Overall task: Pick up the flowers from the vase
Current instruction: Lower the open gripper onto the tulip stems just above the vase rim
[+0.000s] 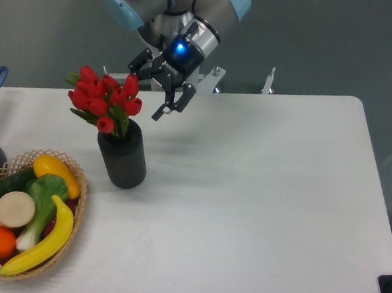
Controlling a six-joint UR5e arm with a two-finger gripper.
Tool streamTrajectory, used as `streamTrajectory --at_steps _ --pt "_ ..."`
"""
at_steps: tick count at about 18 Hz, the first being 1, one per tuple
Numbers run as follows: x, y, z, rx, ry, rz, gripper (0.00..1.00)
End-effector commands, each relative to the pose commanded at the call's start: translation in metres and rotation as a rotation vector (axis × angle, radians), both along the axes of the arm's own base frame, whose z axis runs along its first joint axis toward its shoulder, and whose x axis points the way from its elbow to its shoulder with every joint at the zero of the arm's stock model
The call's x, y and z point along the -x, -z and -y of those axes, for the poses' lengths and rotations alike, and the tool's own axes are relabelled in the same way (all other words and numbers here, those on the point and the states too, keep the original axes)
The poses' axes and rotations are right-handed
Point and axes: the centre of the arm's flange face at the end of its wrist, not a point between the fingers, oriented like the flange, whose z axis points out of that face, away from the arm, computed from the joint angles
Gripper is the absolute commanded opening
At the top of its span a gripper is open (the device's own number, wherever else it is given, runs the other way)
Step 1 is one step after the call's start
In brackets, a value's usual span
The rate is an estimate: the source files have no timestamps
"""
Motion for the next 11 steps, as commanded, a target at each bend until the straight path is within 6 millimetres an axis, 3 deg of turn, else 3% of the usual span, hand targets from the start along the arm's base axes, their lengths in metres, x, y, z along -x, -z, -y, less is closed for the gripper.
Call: streamTrajectory --at_steps 7,8,11 --pt "0.002 0.005 -0.027 -0.008 0.078 0.010 1.00" --pt "0.005 0.004 -0.028 -0.009 0.078 0.008 0.95" --pt "0.008 0.002 -0.030 -0.009 0.078 0.008 0.26"
